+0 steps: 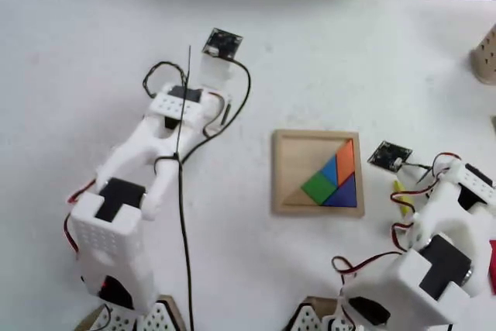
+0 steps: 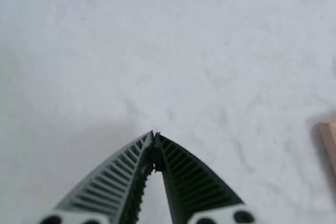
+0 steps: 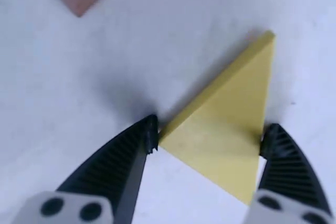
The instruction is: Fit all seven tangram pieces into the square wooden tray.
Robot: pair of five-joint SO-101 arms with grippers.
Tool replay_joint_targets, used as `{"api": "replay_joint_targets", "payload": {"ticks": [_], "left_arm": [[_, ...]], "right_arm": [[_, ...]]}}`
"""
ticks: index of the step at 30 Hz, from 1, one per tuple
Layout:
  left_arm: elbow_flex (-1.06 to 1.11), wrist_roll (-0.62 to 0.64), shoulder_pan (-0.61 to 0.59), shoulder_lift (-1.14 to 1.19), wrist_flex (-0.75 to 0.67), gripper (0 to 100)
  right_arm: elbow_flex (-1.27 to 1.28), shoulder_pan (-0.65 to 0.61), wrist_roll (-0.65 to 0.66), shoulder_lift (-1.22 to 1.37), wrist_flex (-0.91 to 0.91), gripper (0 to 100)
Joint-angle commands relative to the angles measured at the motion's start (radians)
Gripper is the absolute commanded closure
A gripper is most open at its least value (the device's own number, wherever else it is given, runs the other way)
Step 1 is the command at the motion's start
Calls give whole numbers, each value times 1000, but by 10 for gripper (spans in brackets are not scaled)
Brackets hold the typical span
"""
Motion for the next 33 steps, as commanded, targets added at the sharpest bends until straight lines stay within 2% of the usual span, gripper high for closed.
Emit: {"api": "replay_joint_targets", "payload": {"ticks": [1,6,14,17,23,25,30,33], "left_arm": [[-21,-31,-13,-7,-25,976],[-21,-31,-13,-7,-25,976],[-21,-31,-13,-7,-25,976],[-21,-31,-13,-7,-25,976],[-21,-31,-13,-7,-25,976],[-21,-31,-12,-7,-25,976],[-23,-31,-12,-7,-25,976],[-23,-31,-13,-7,-25,976]], "right_arm": [[-54,-8,11,93,-58,690],[-126,18,11,171,-53,703],[-153,39,8,188,-53,943],[-153,36,8,185,-53,983],[-157,35,8,148,-19,955],[-157,35,-2,84,61,907],[-150,50,-41,-182,254,713],[-150,101,-41,-318,297,699]]}}
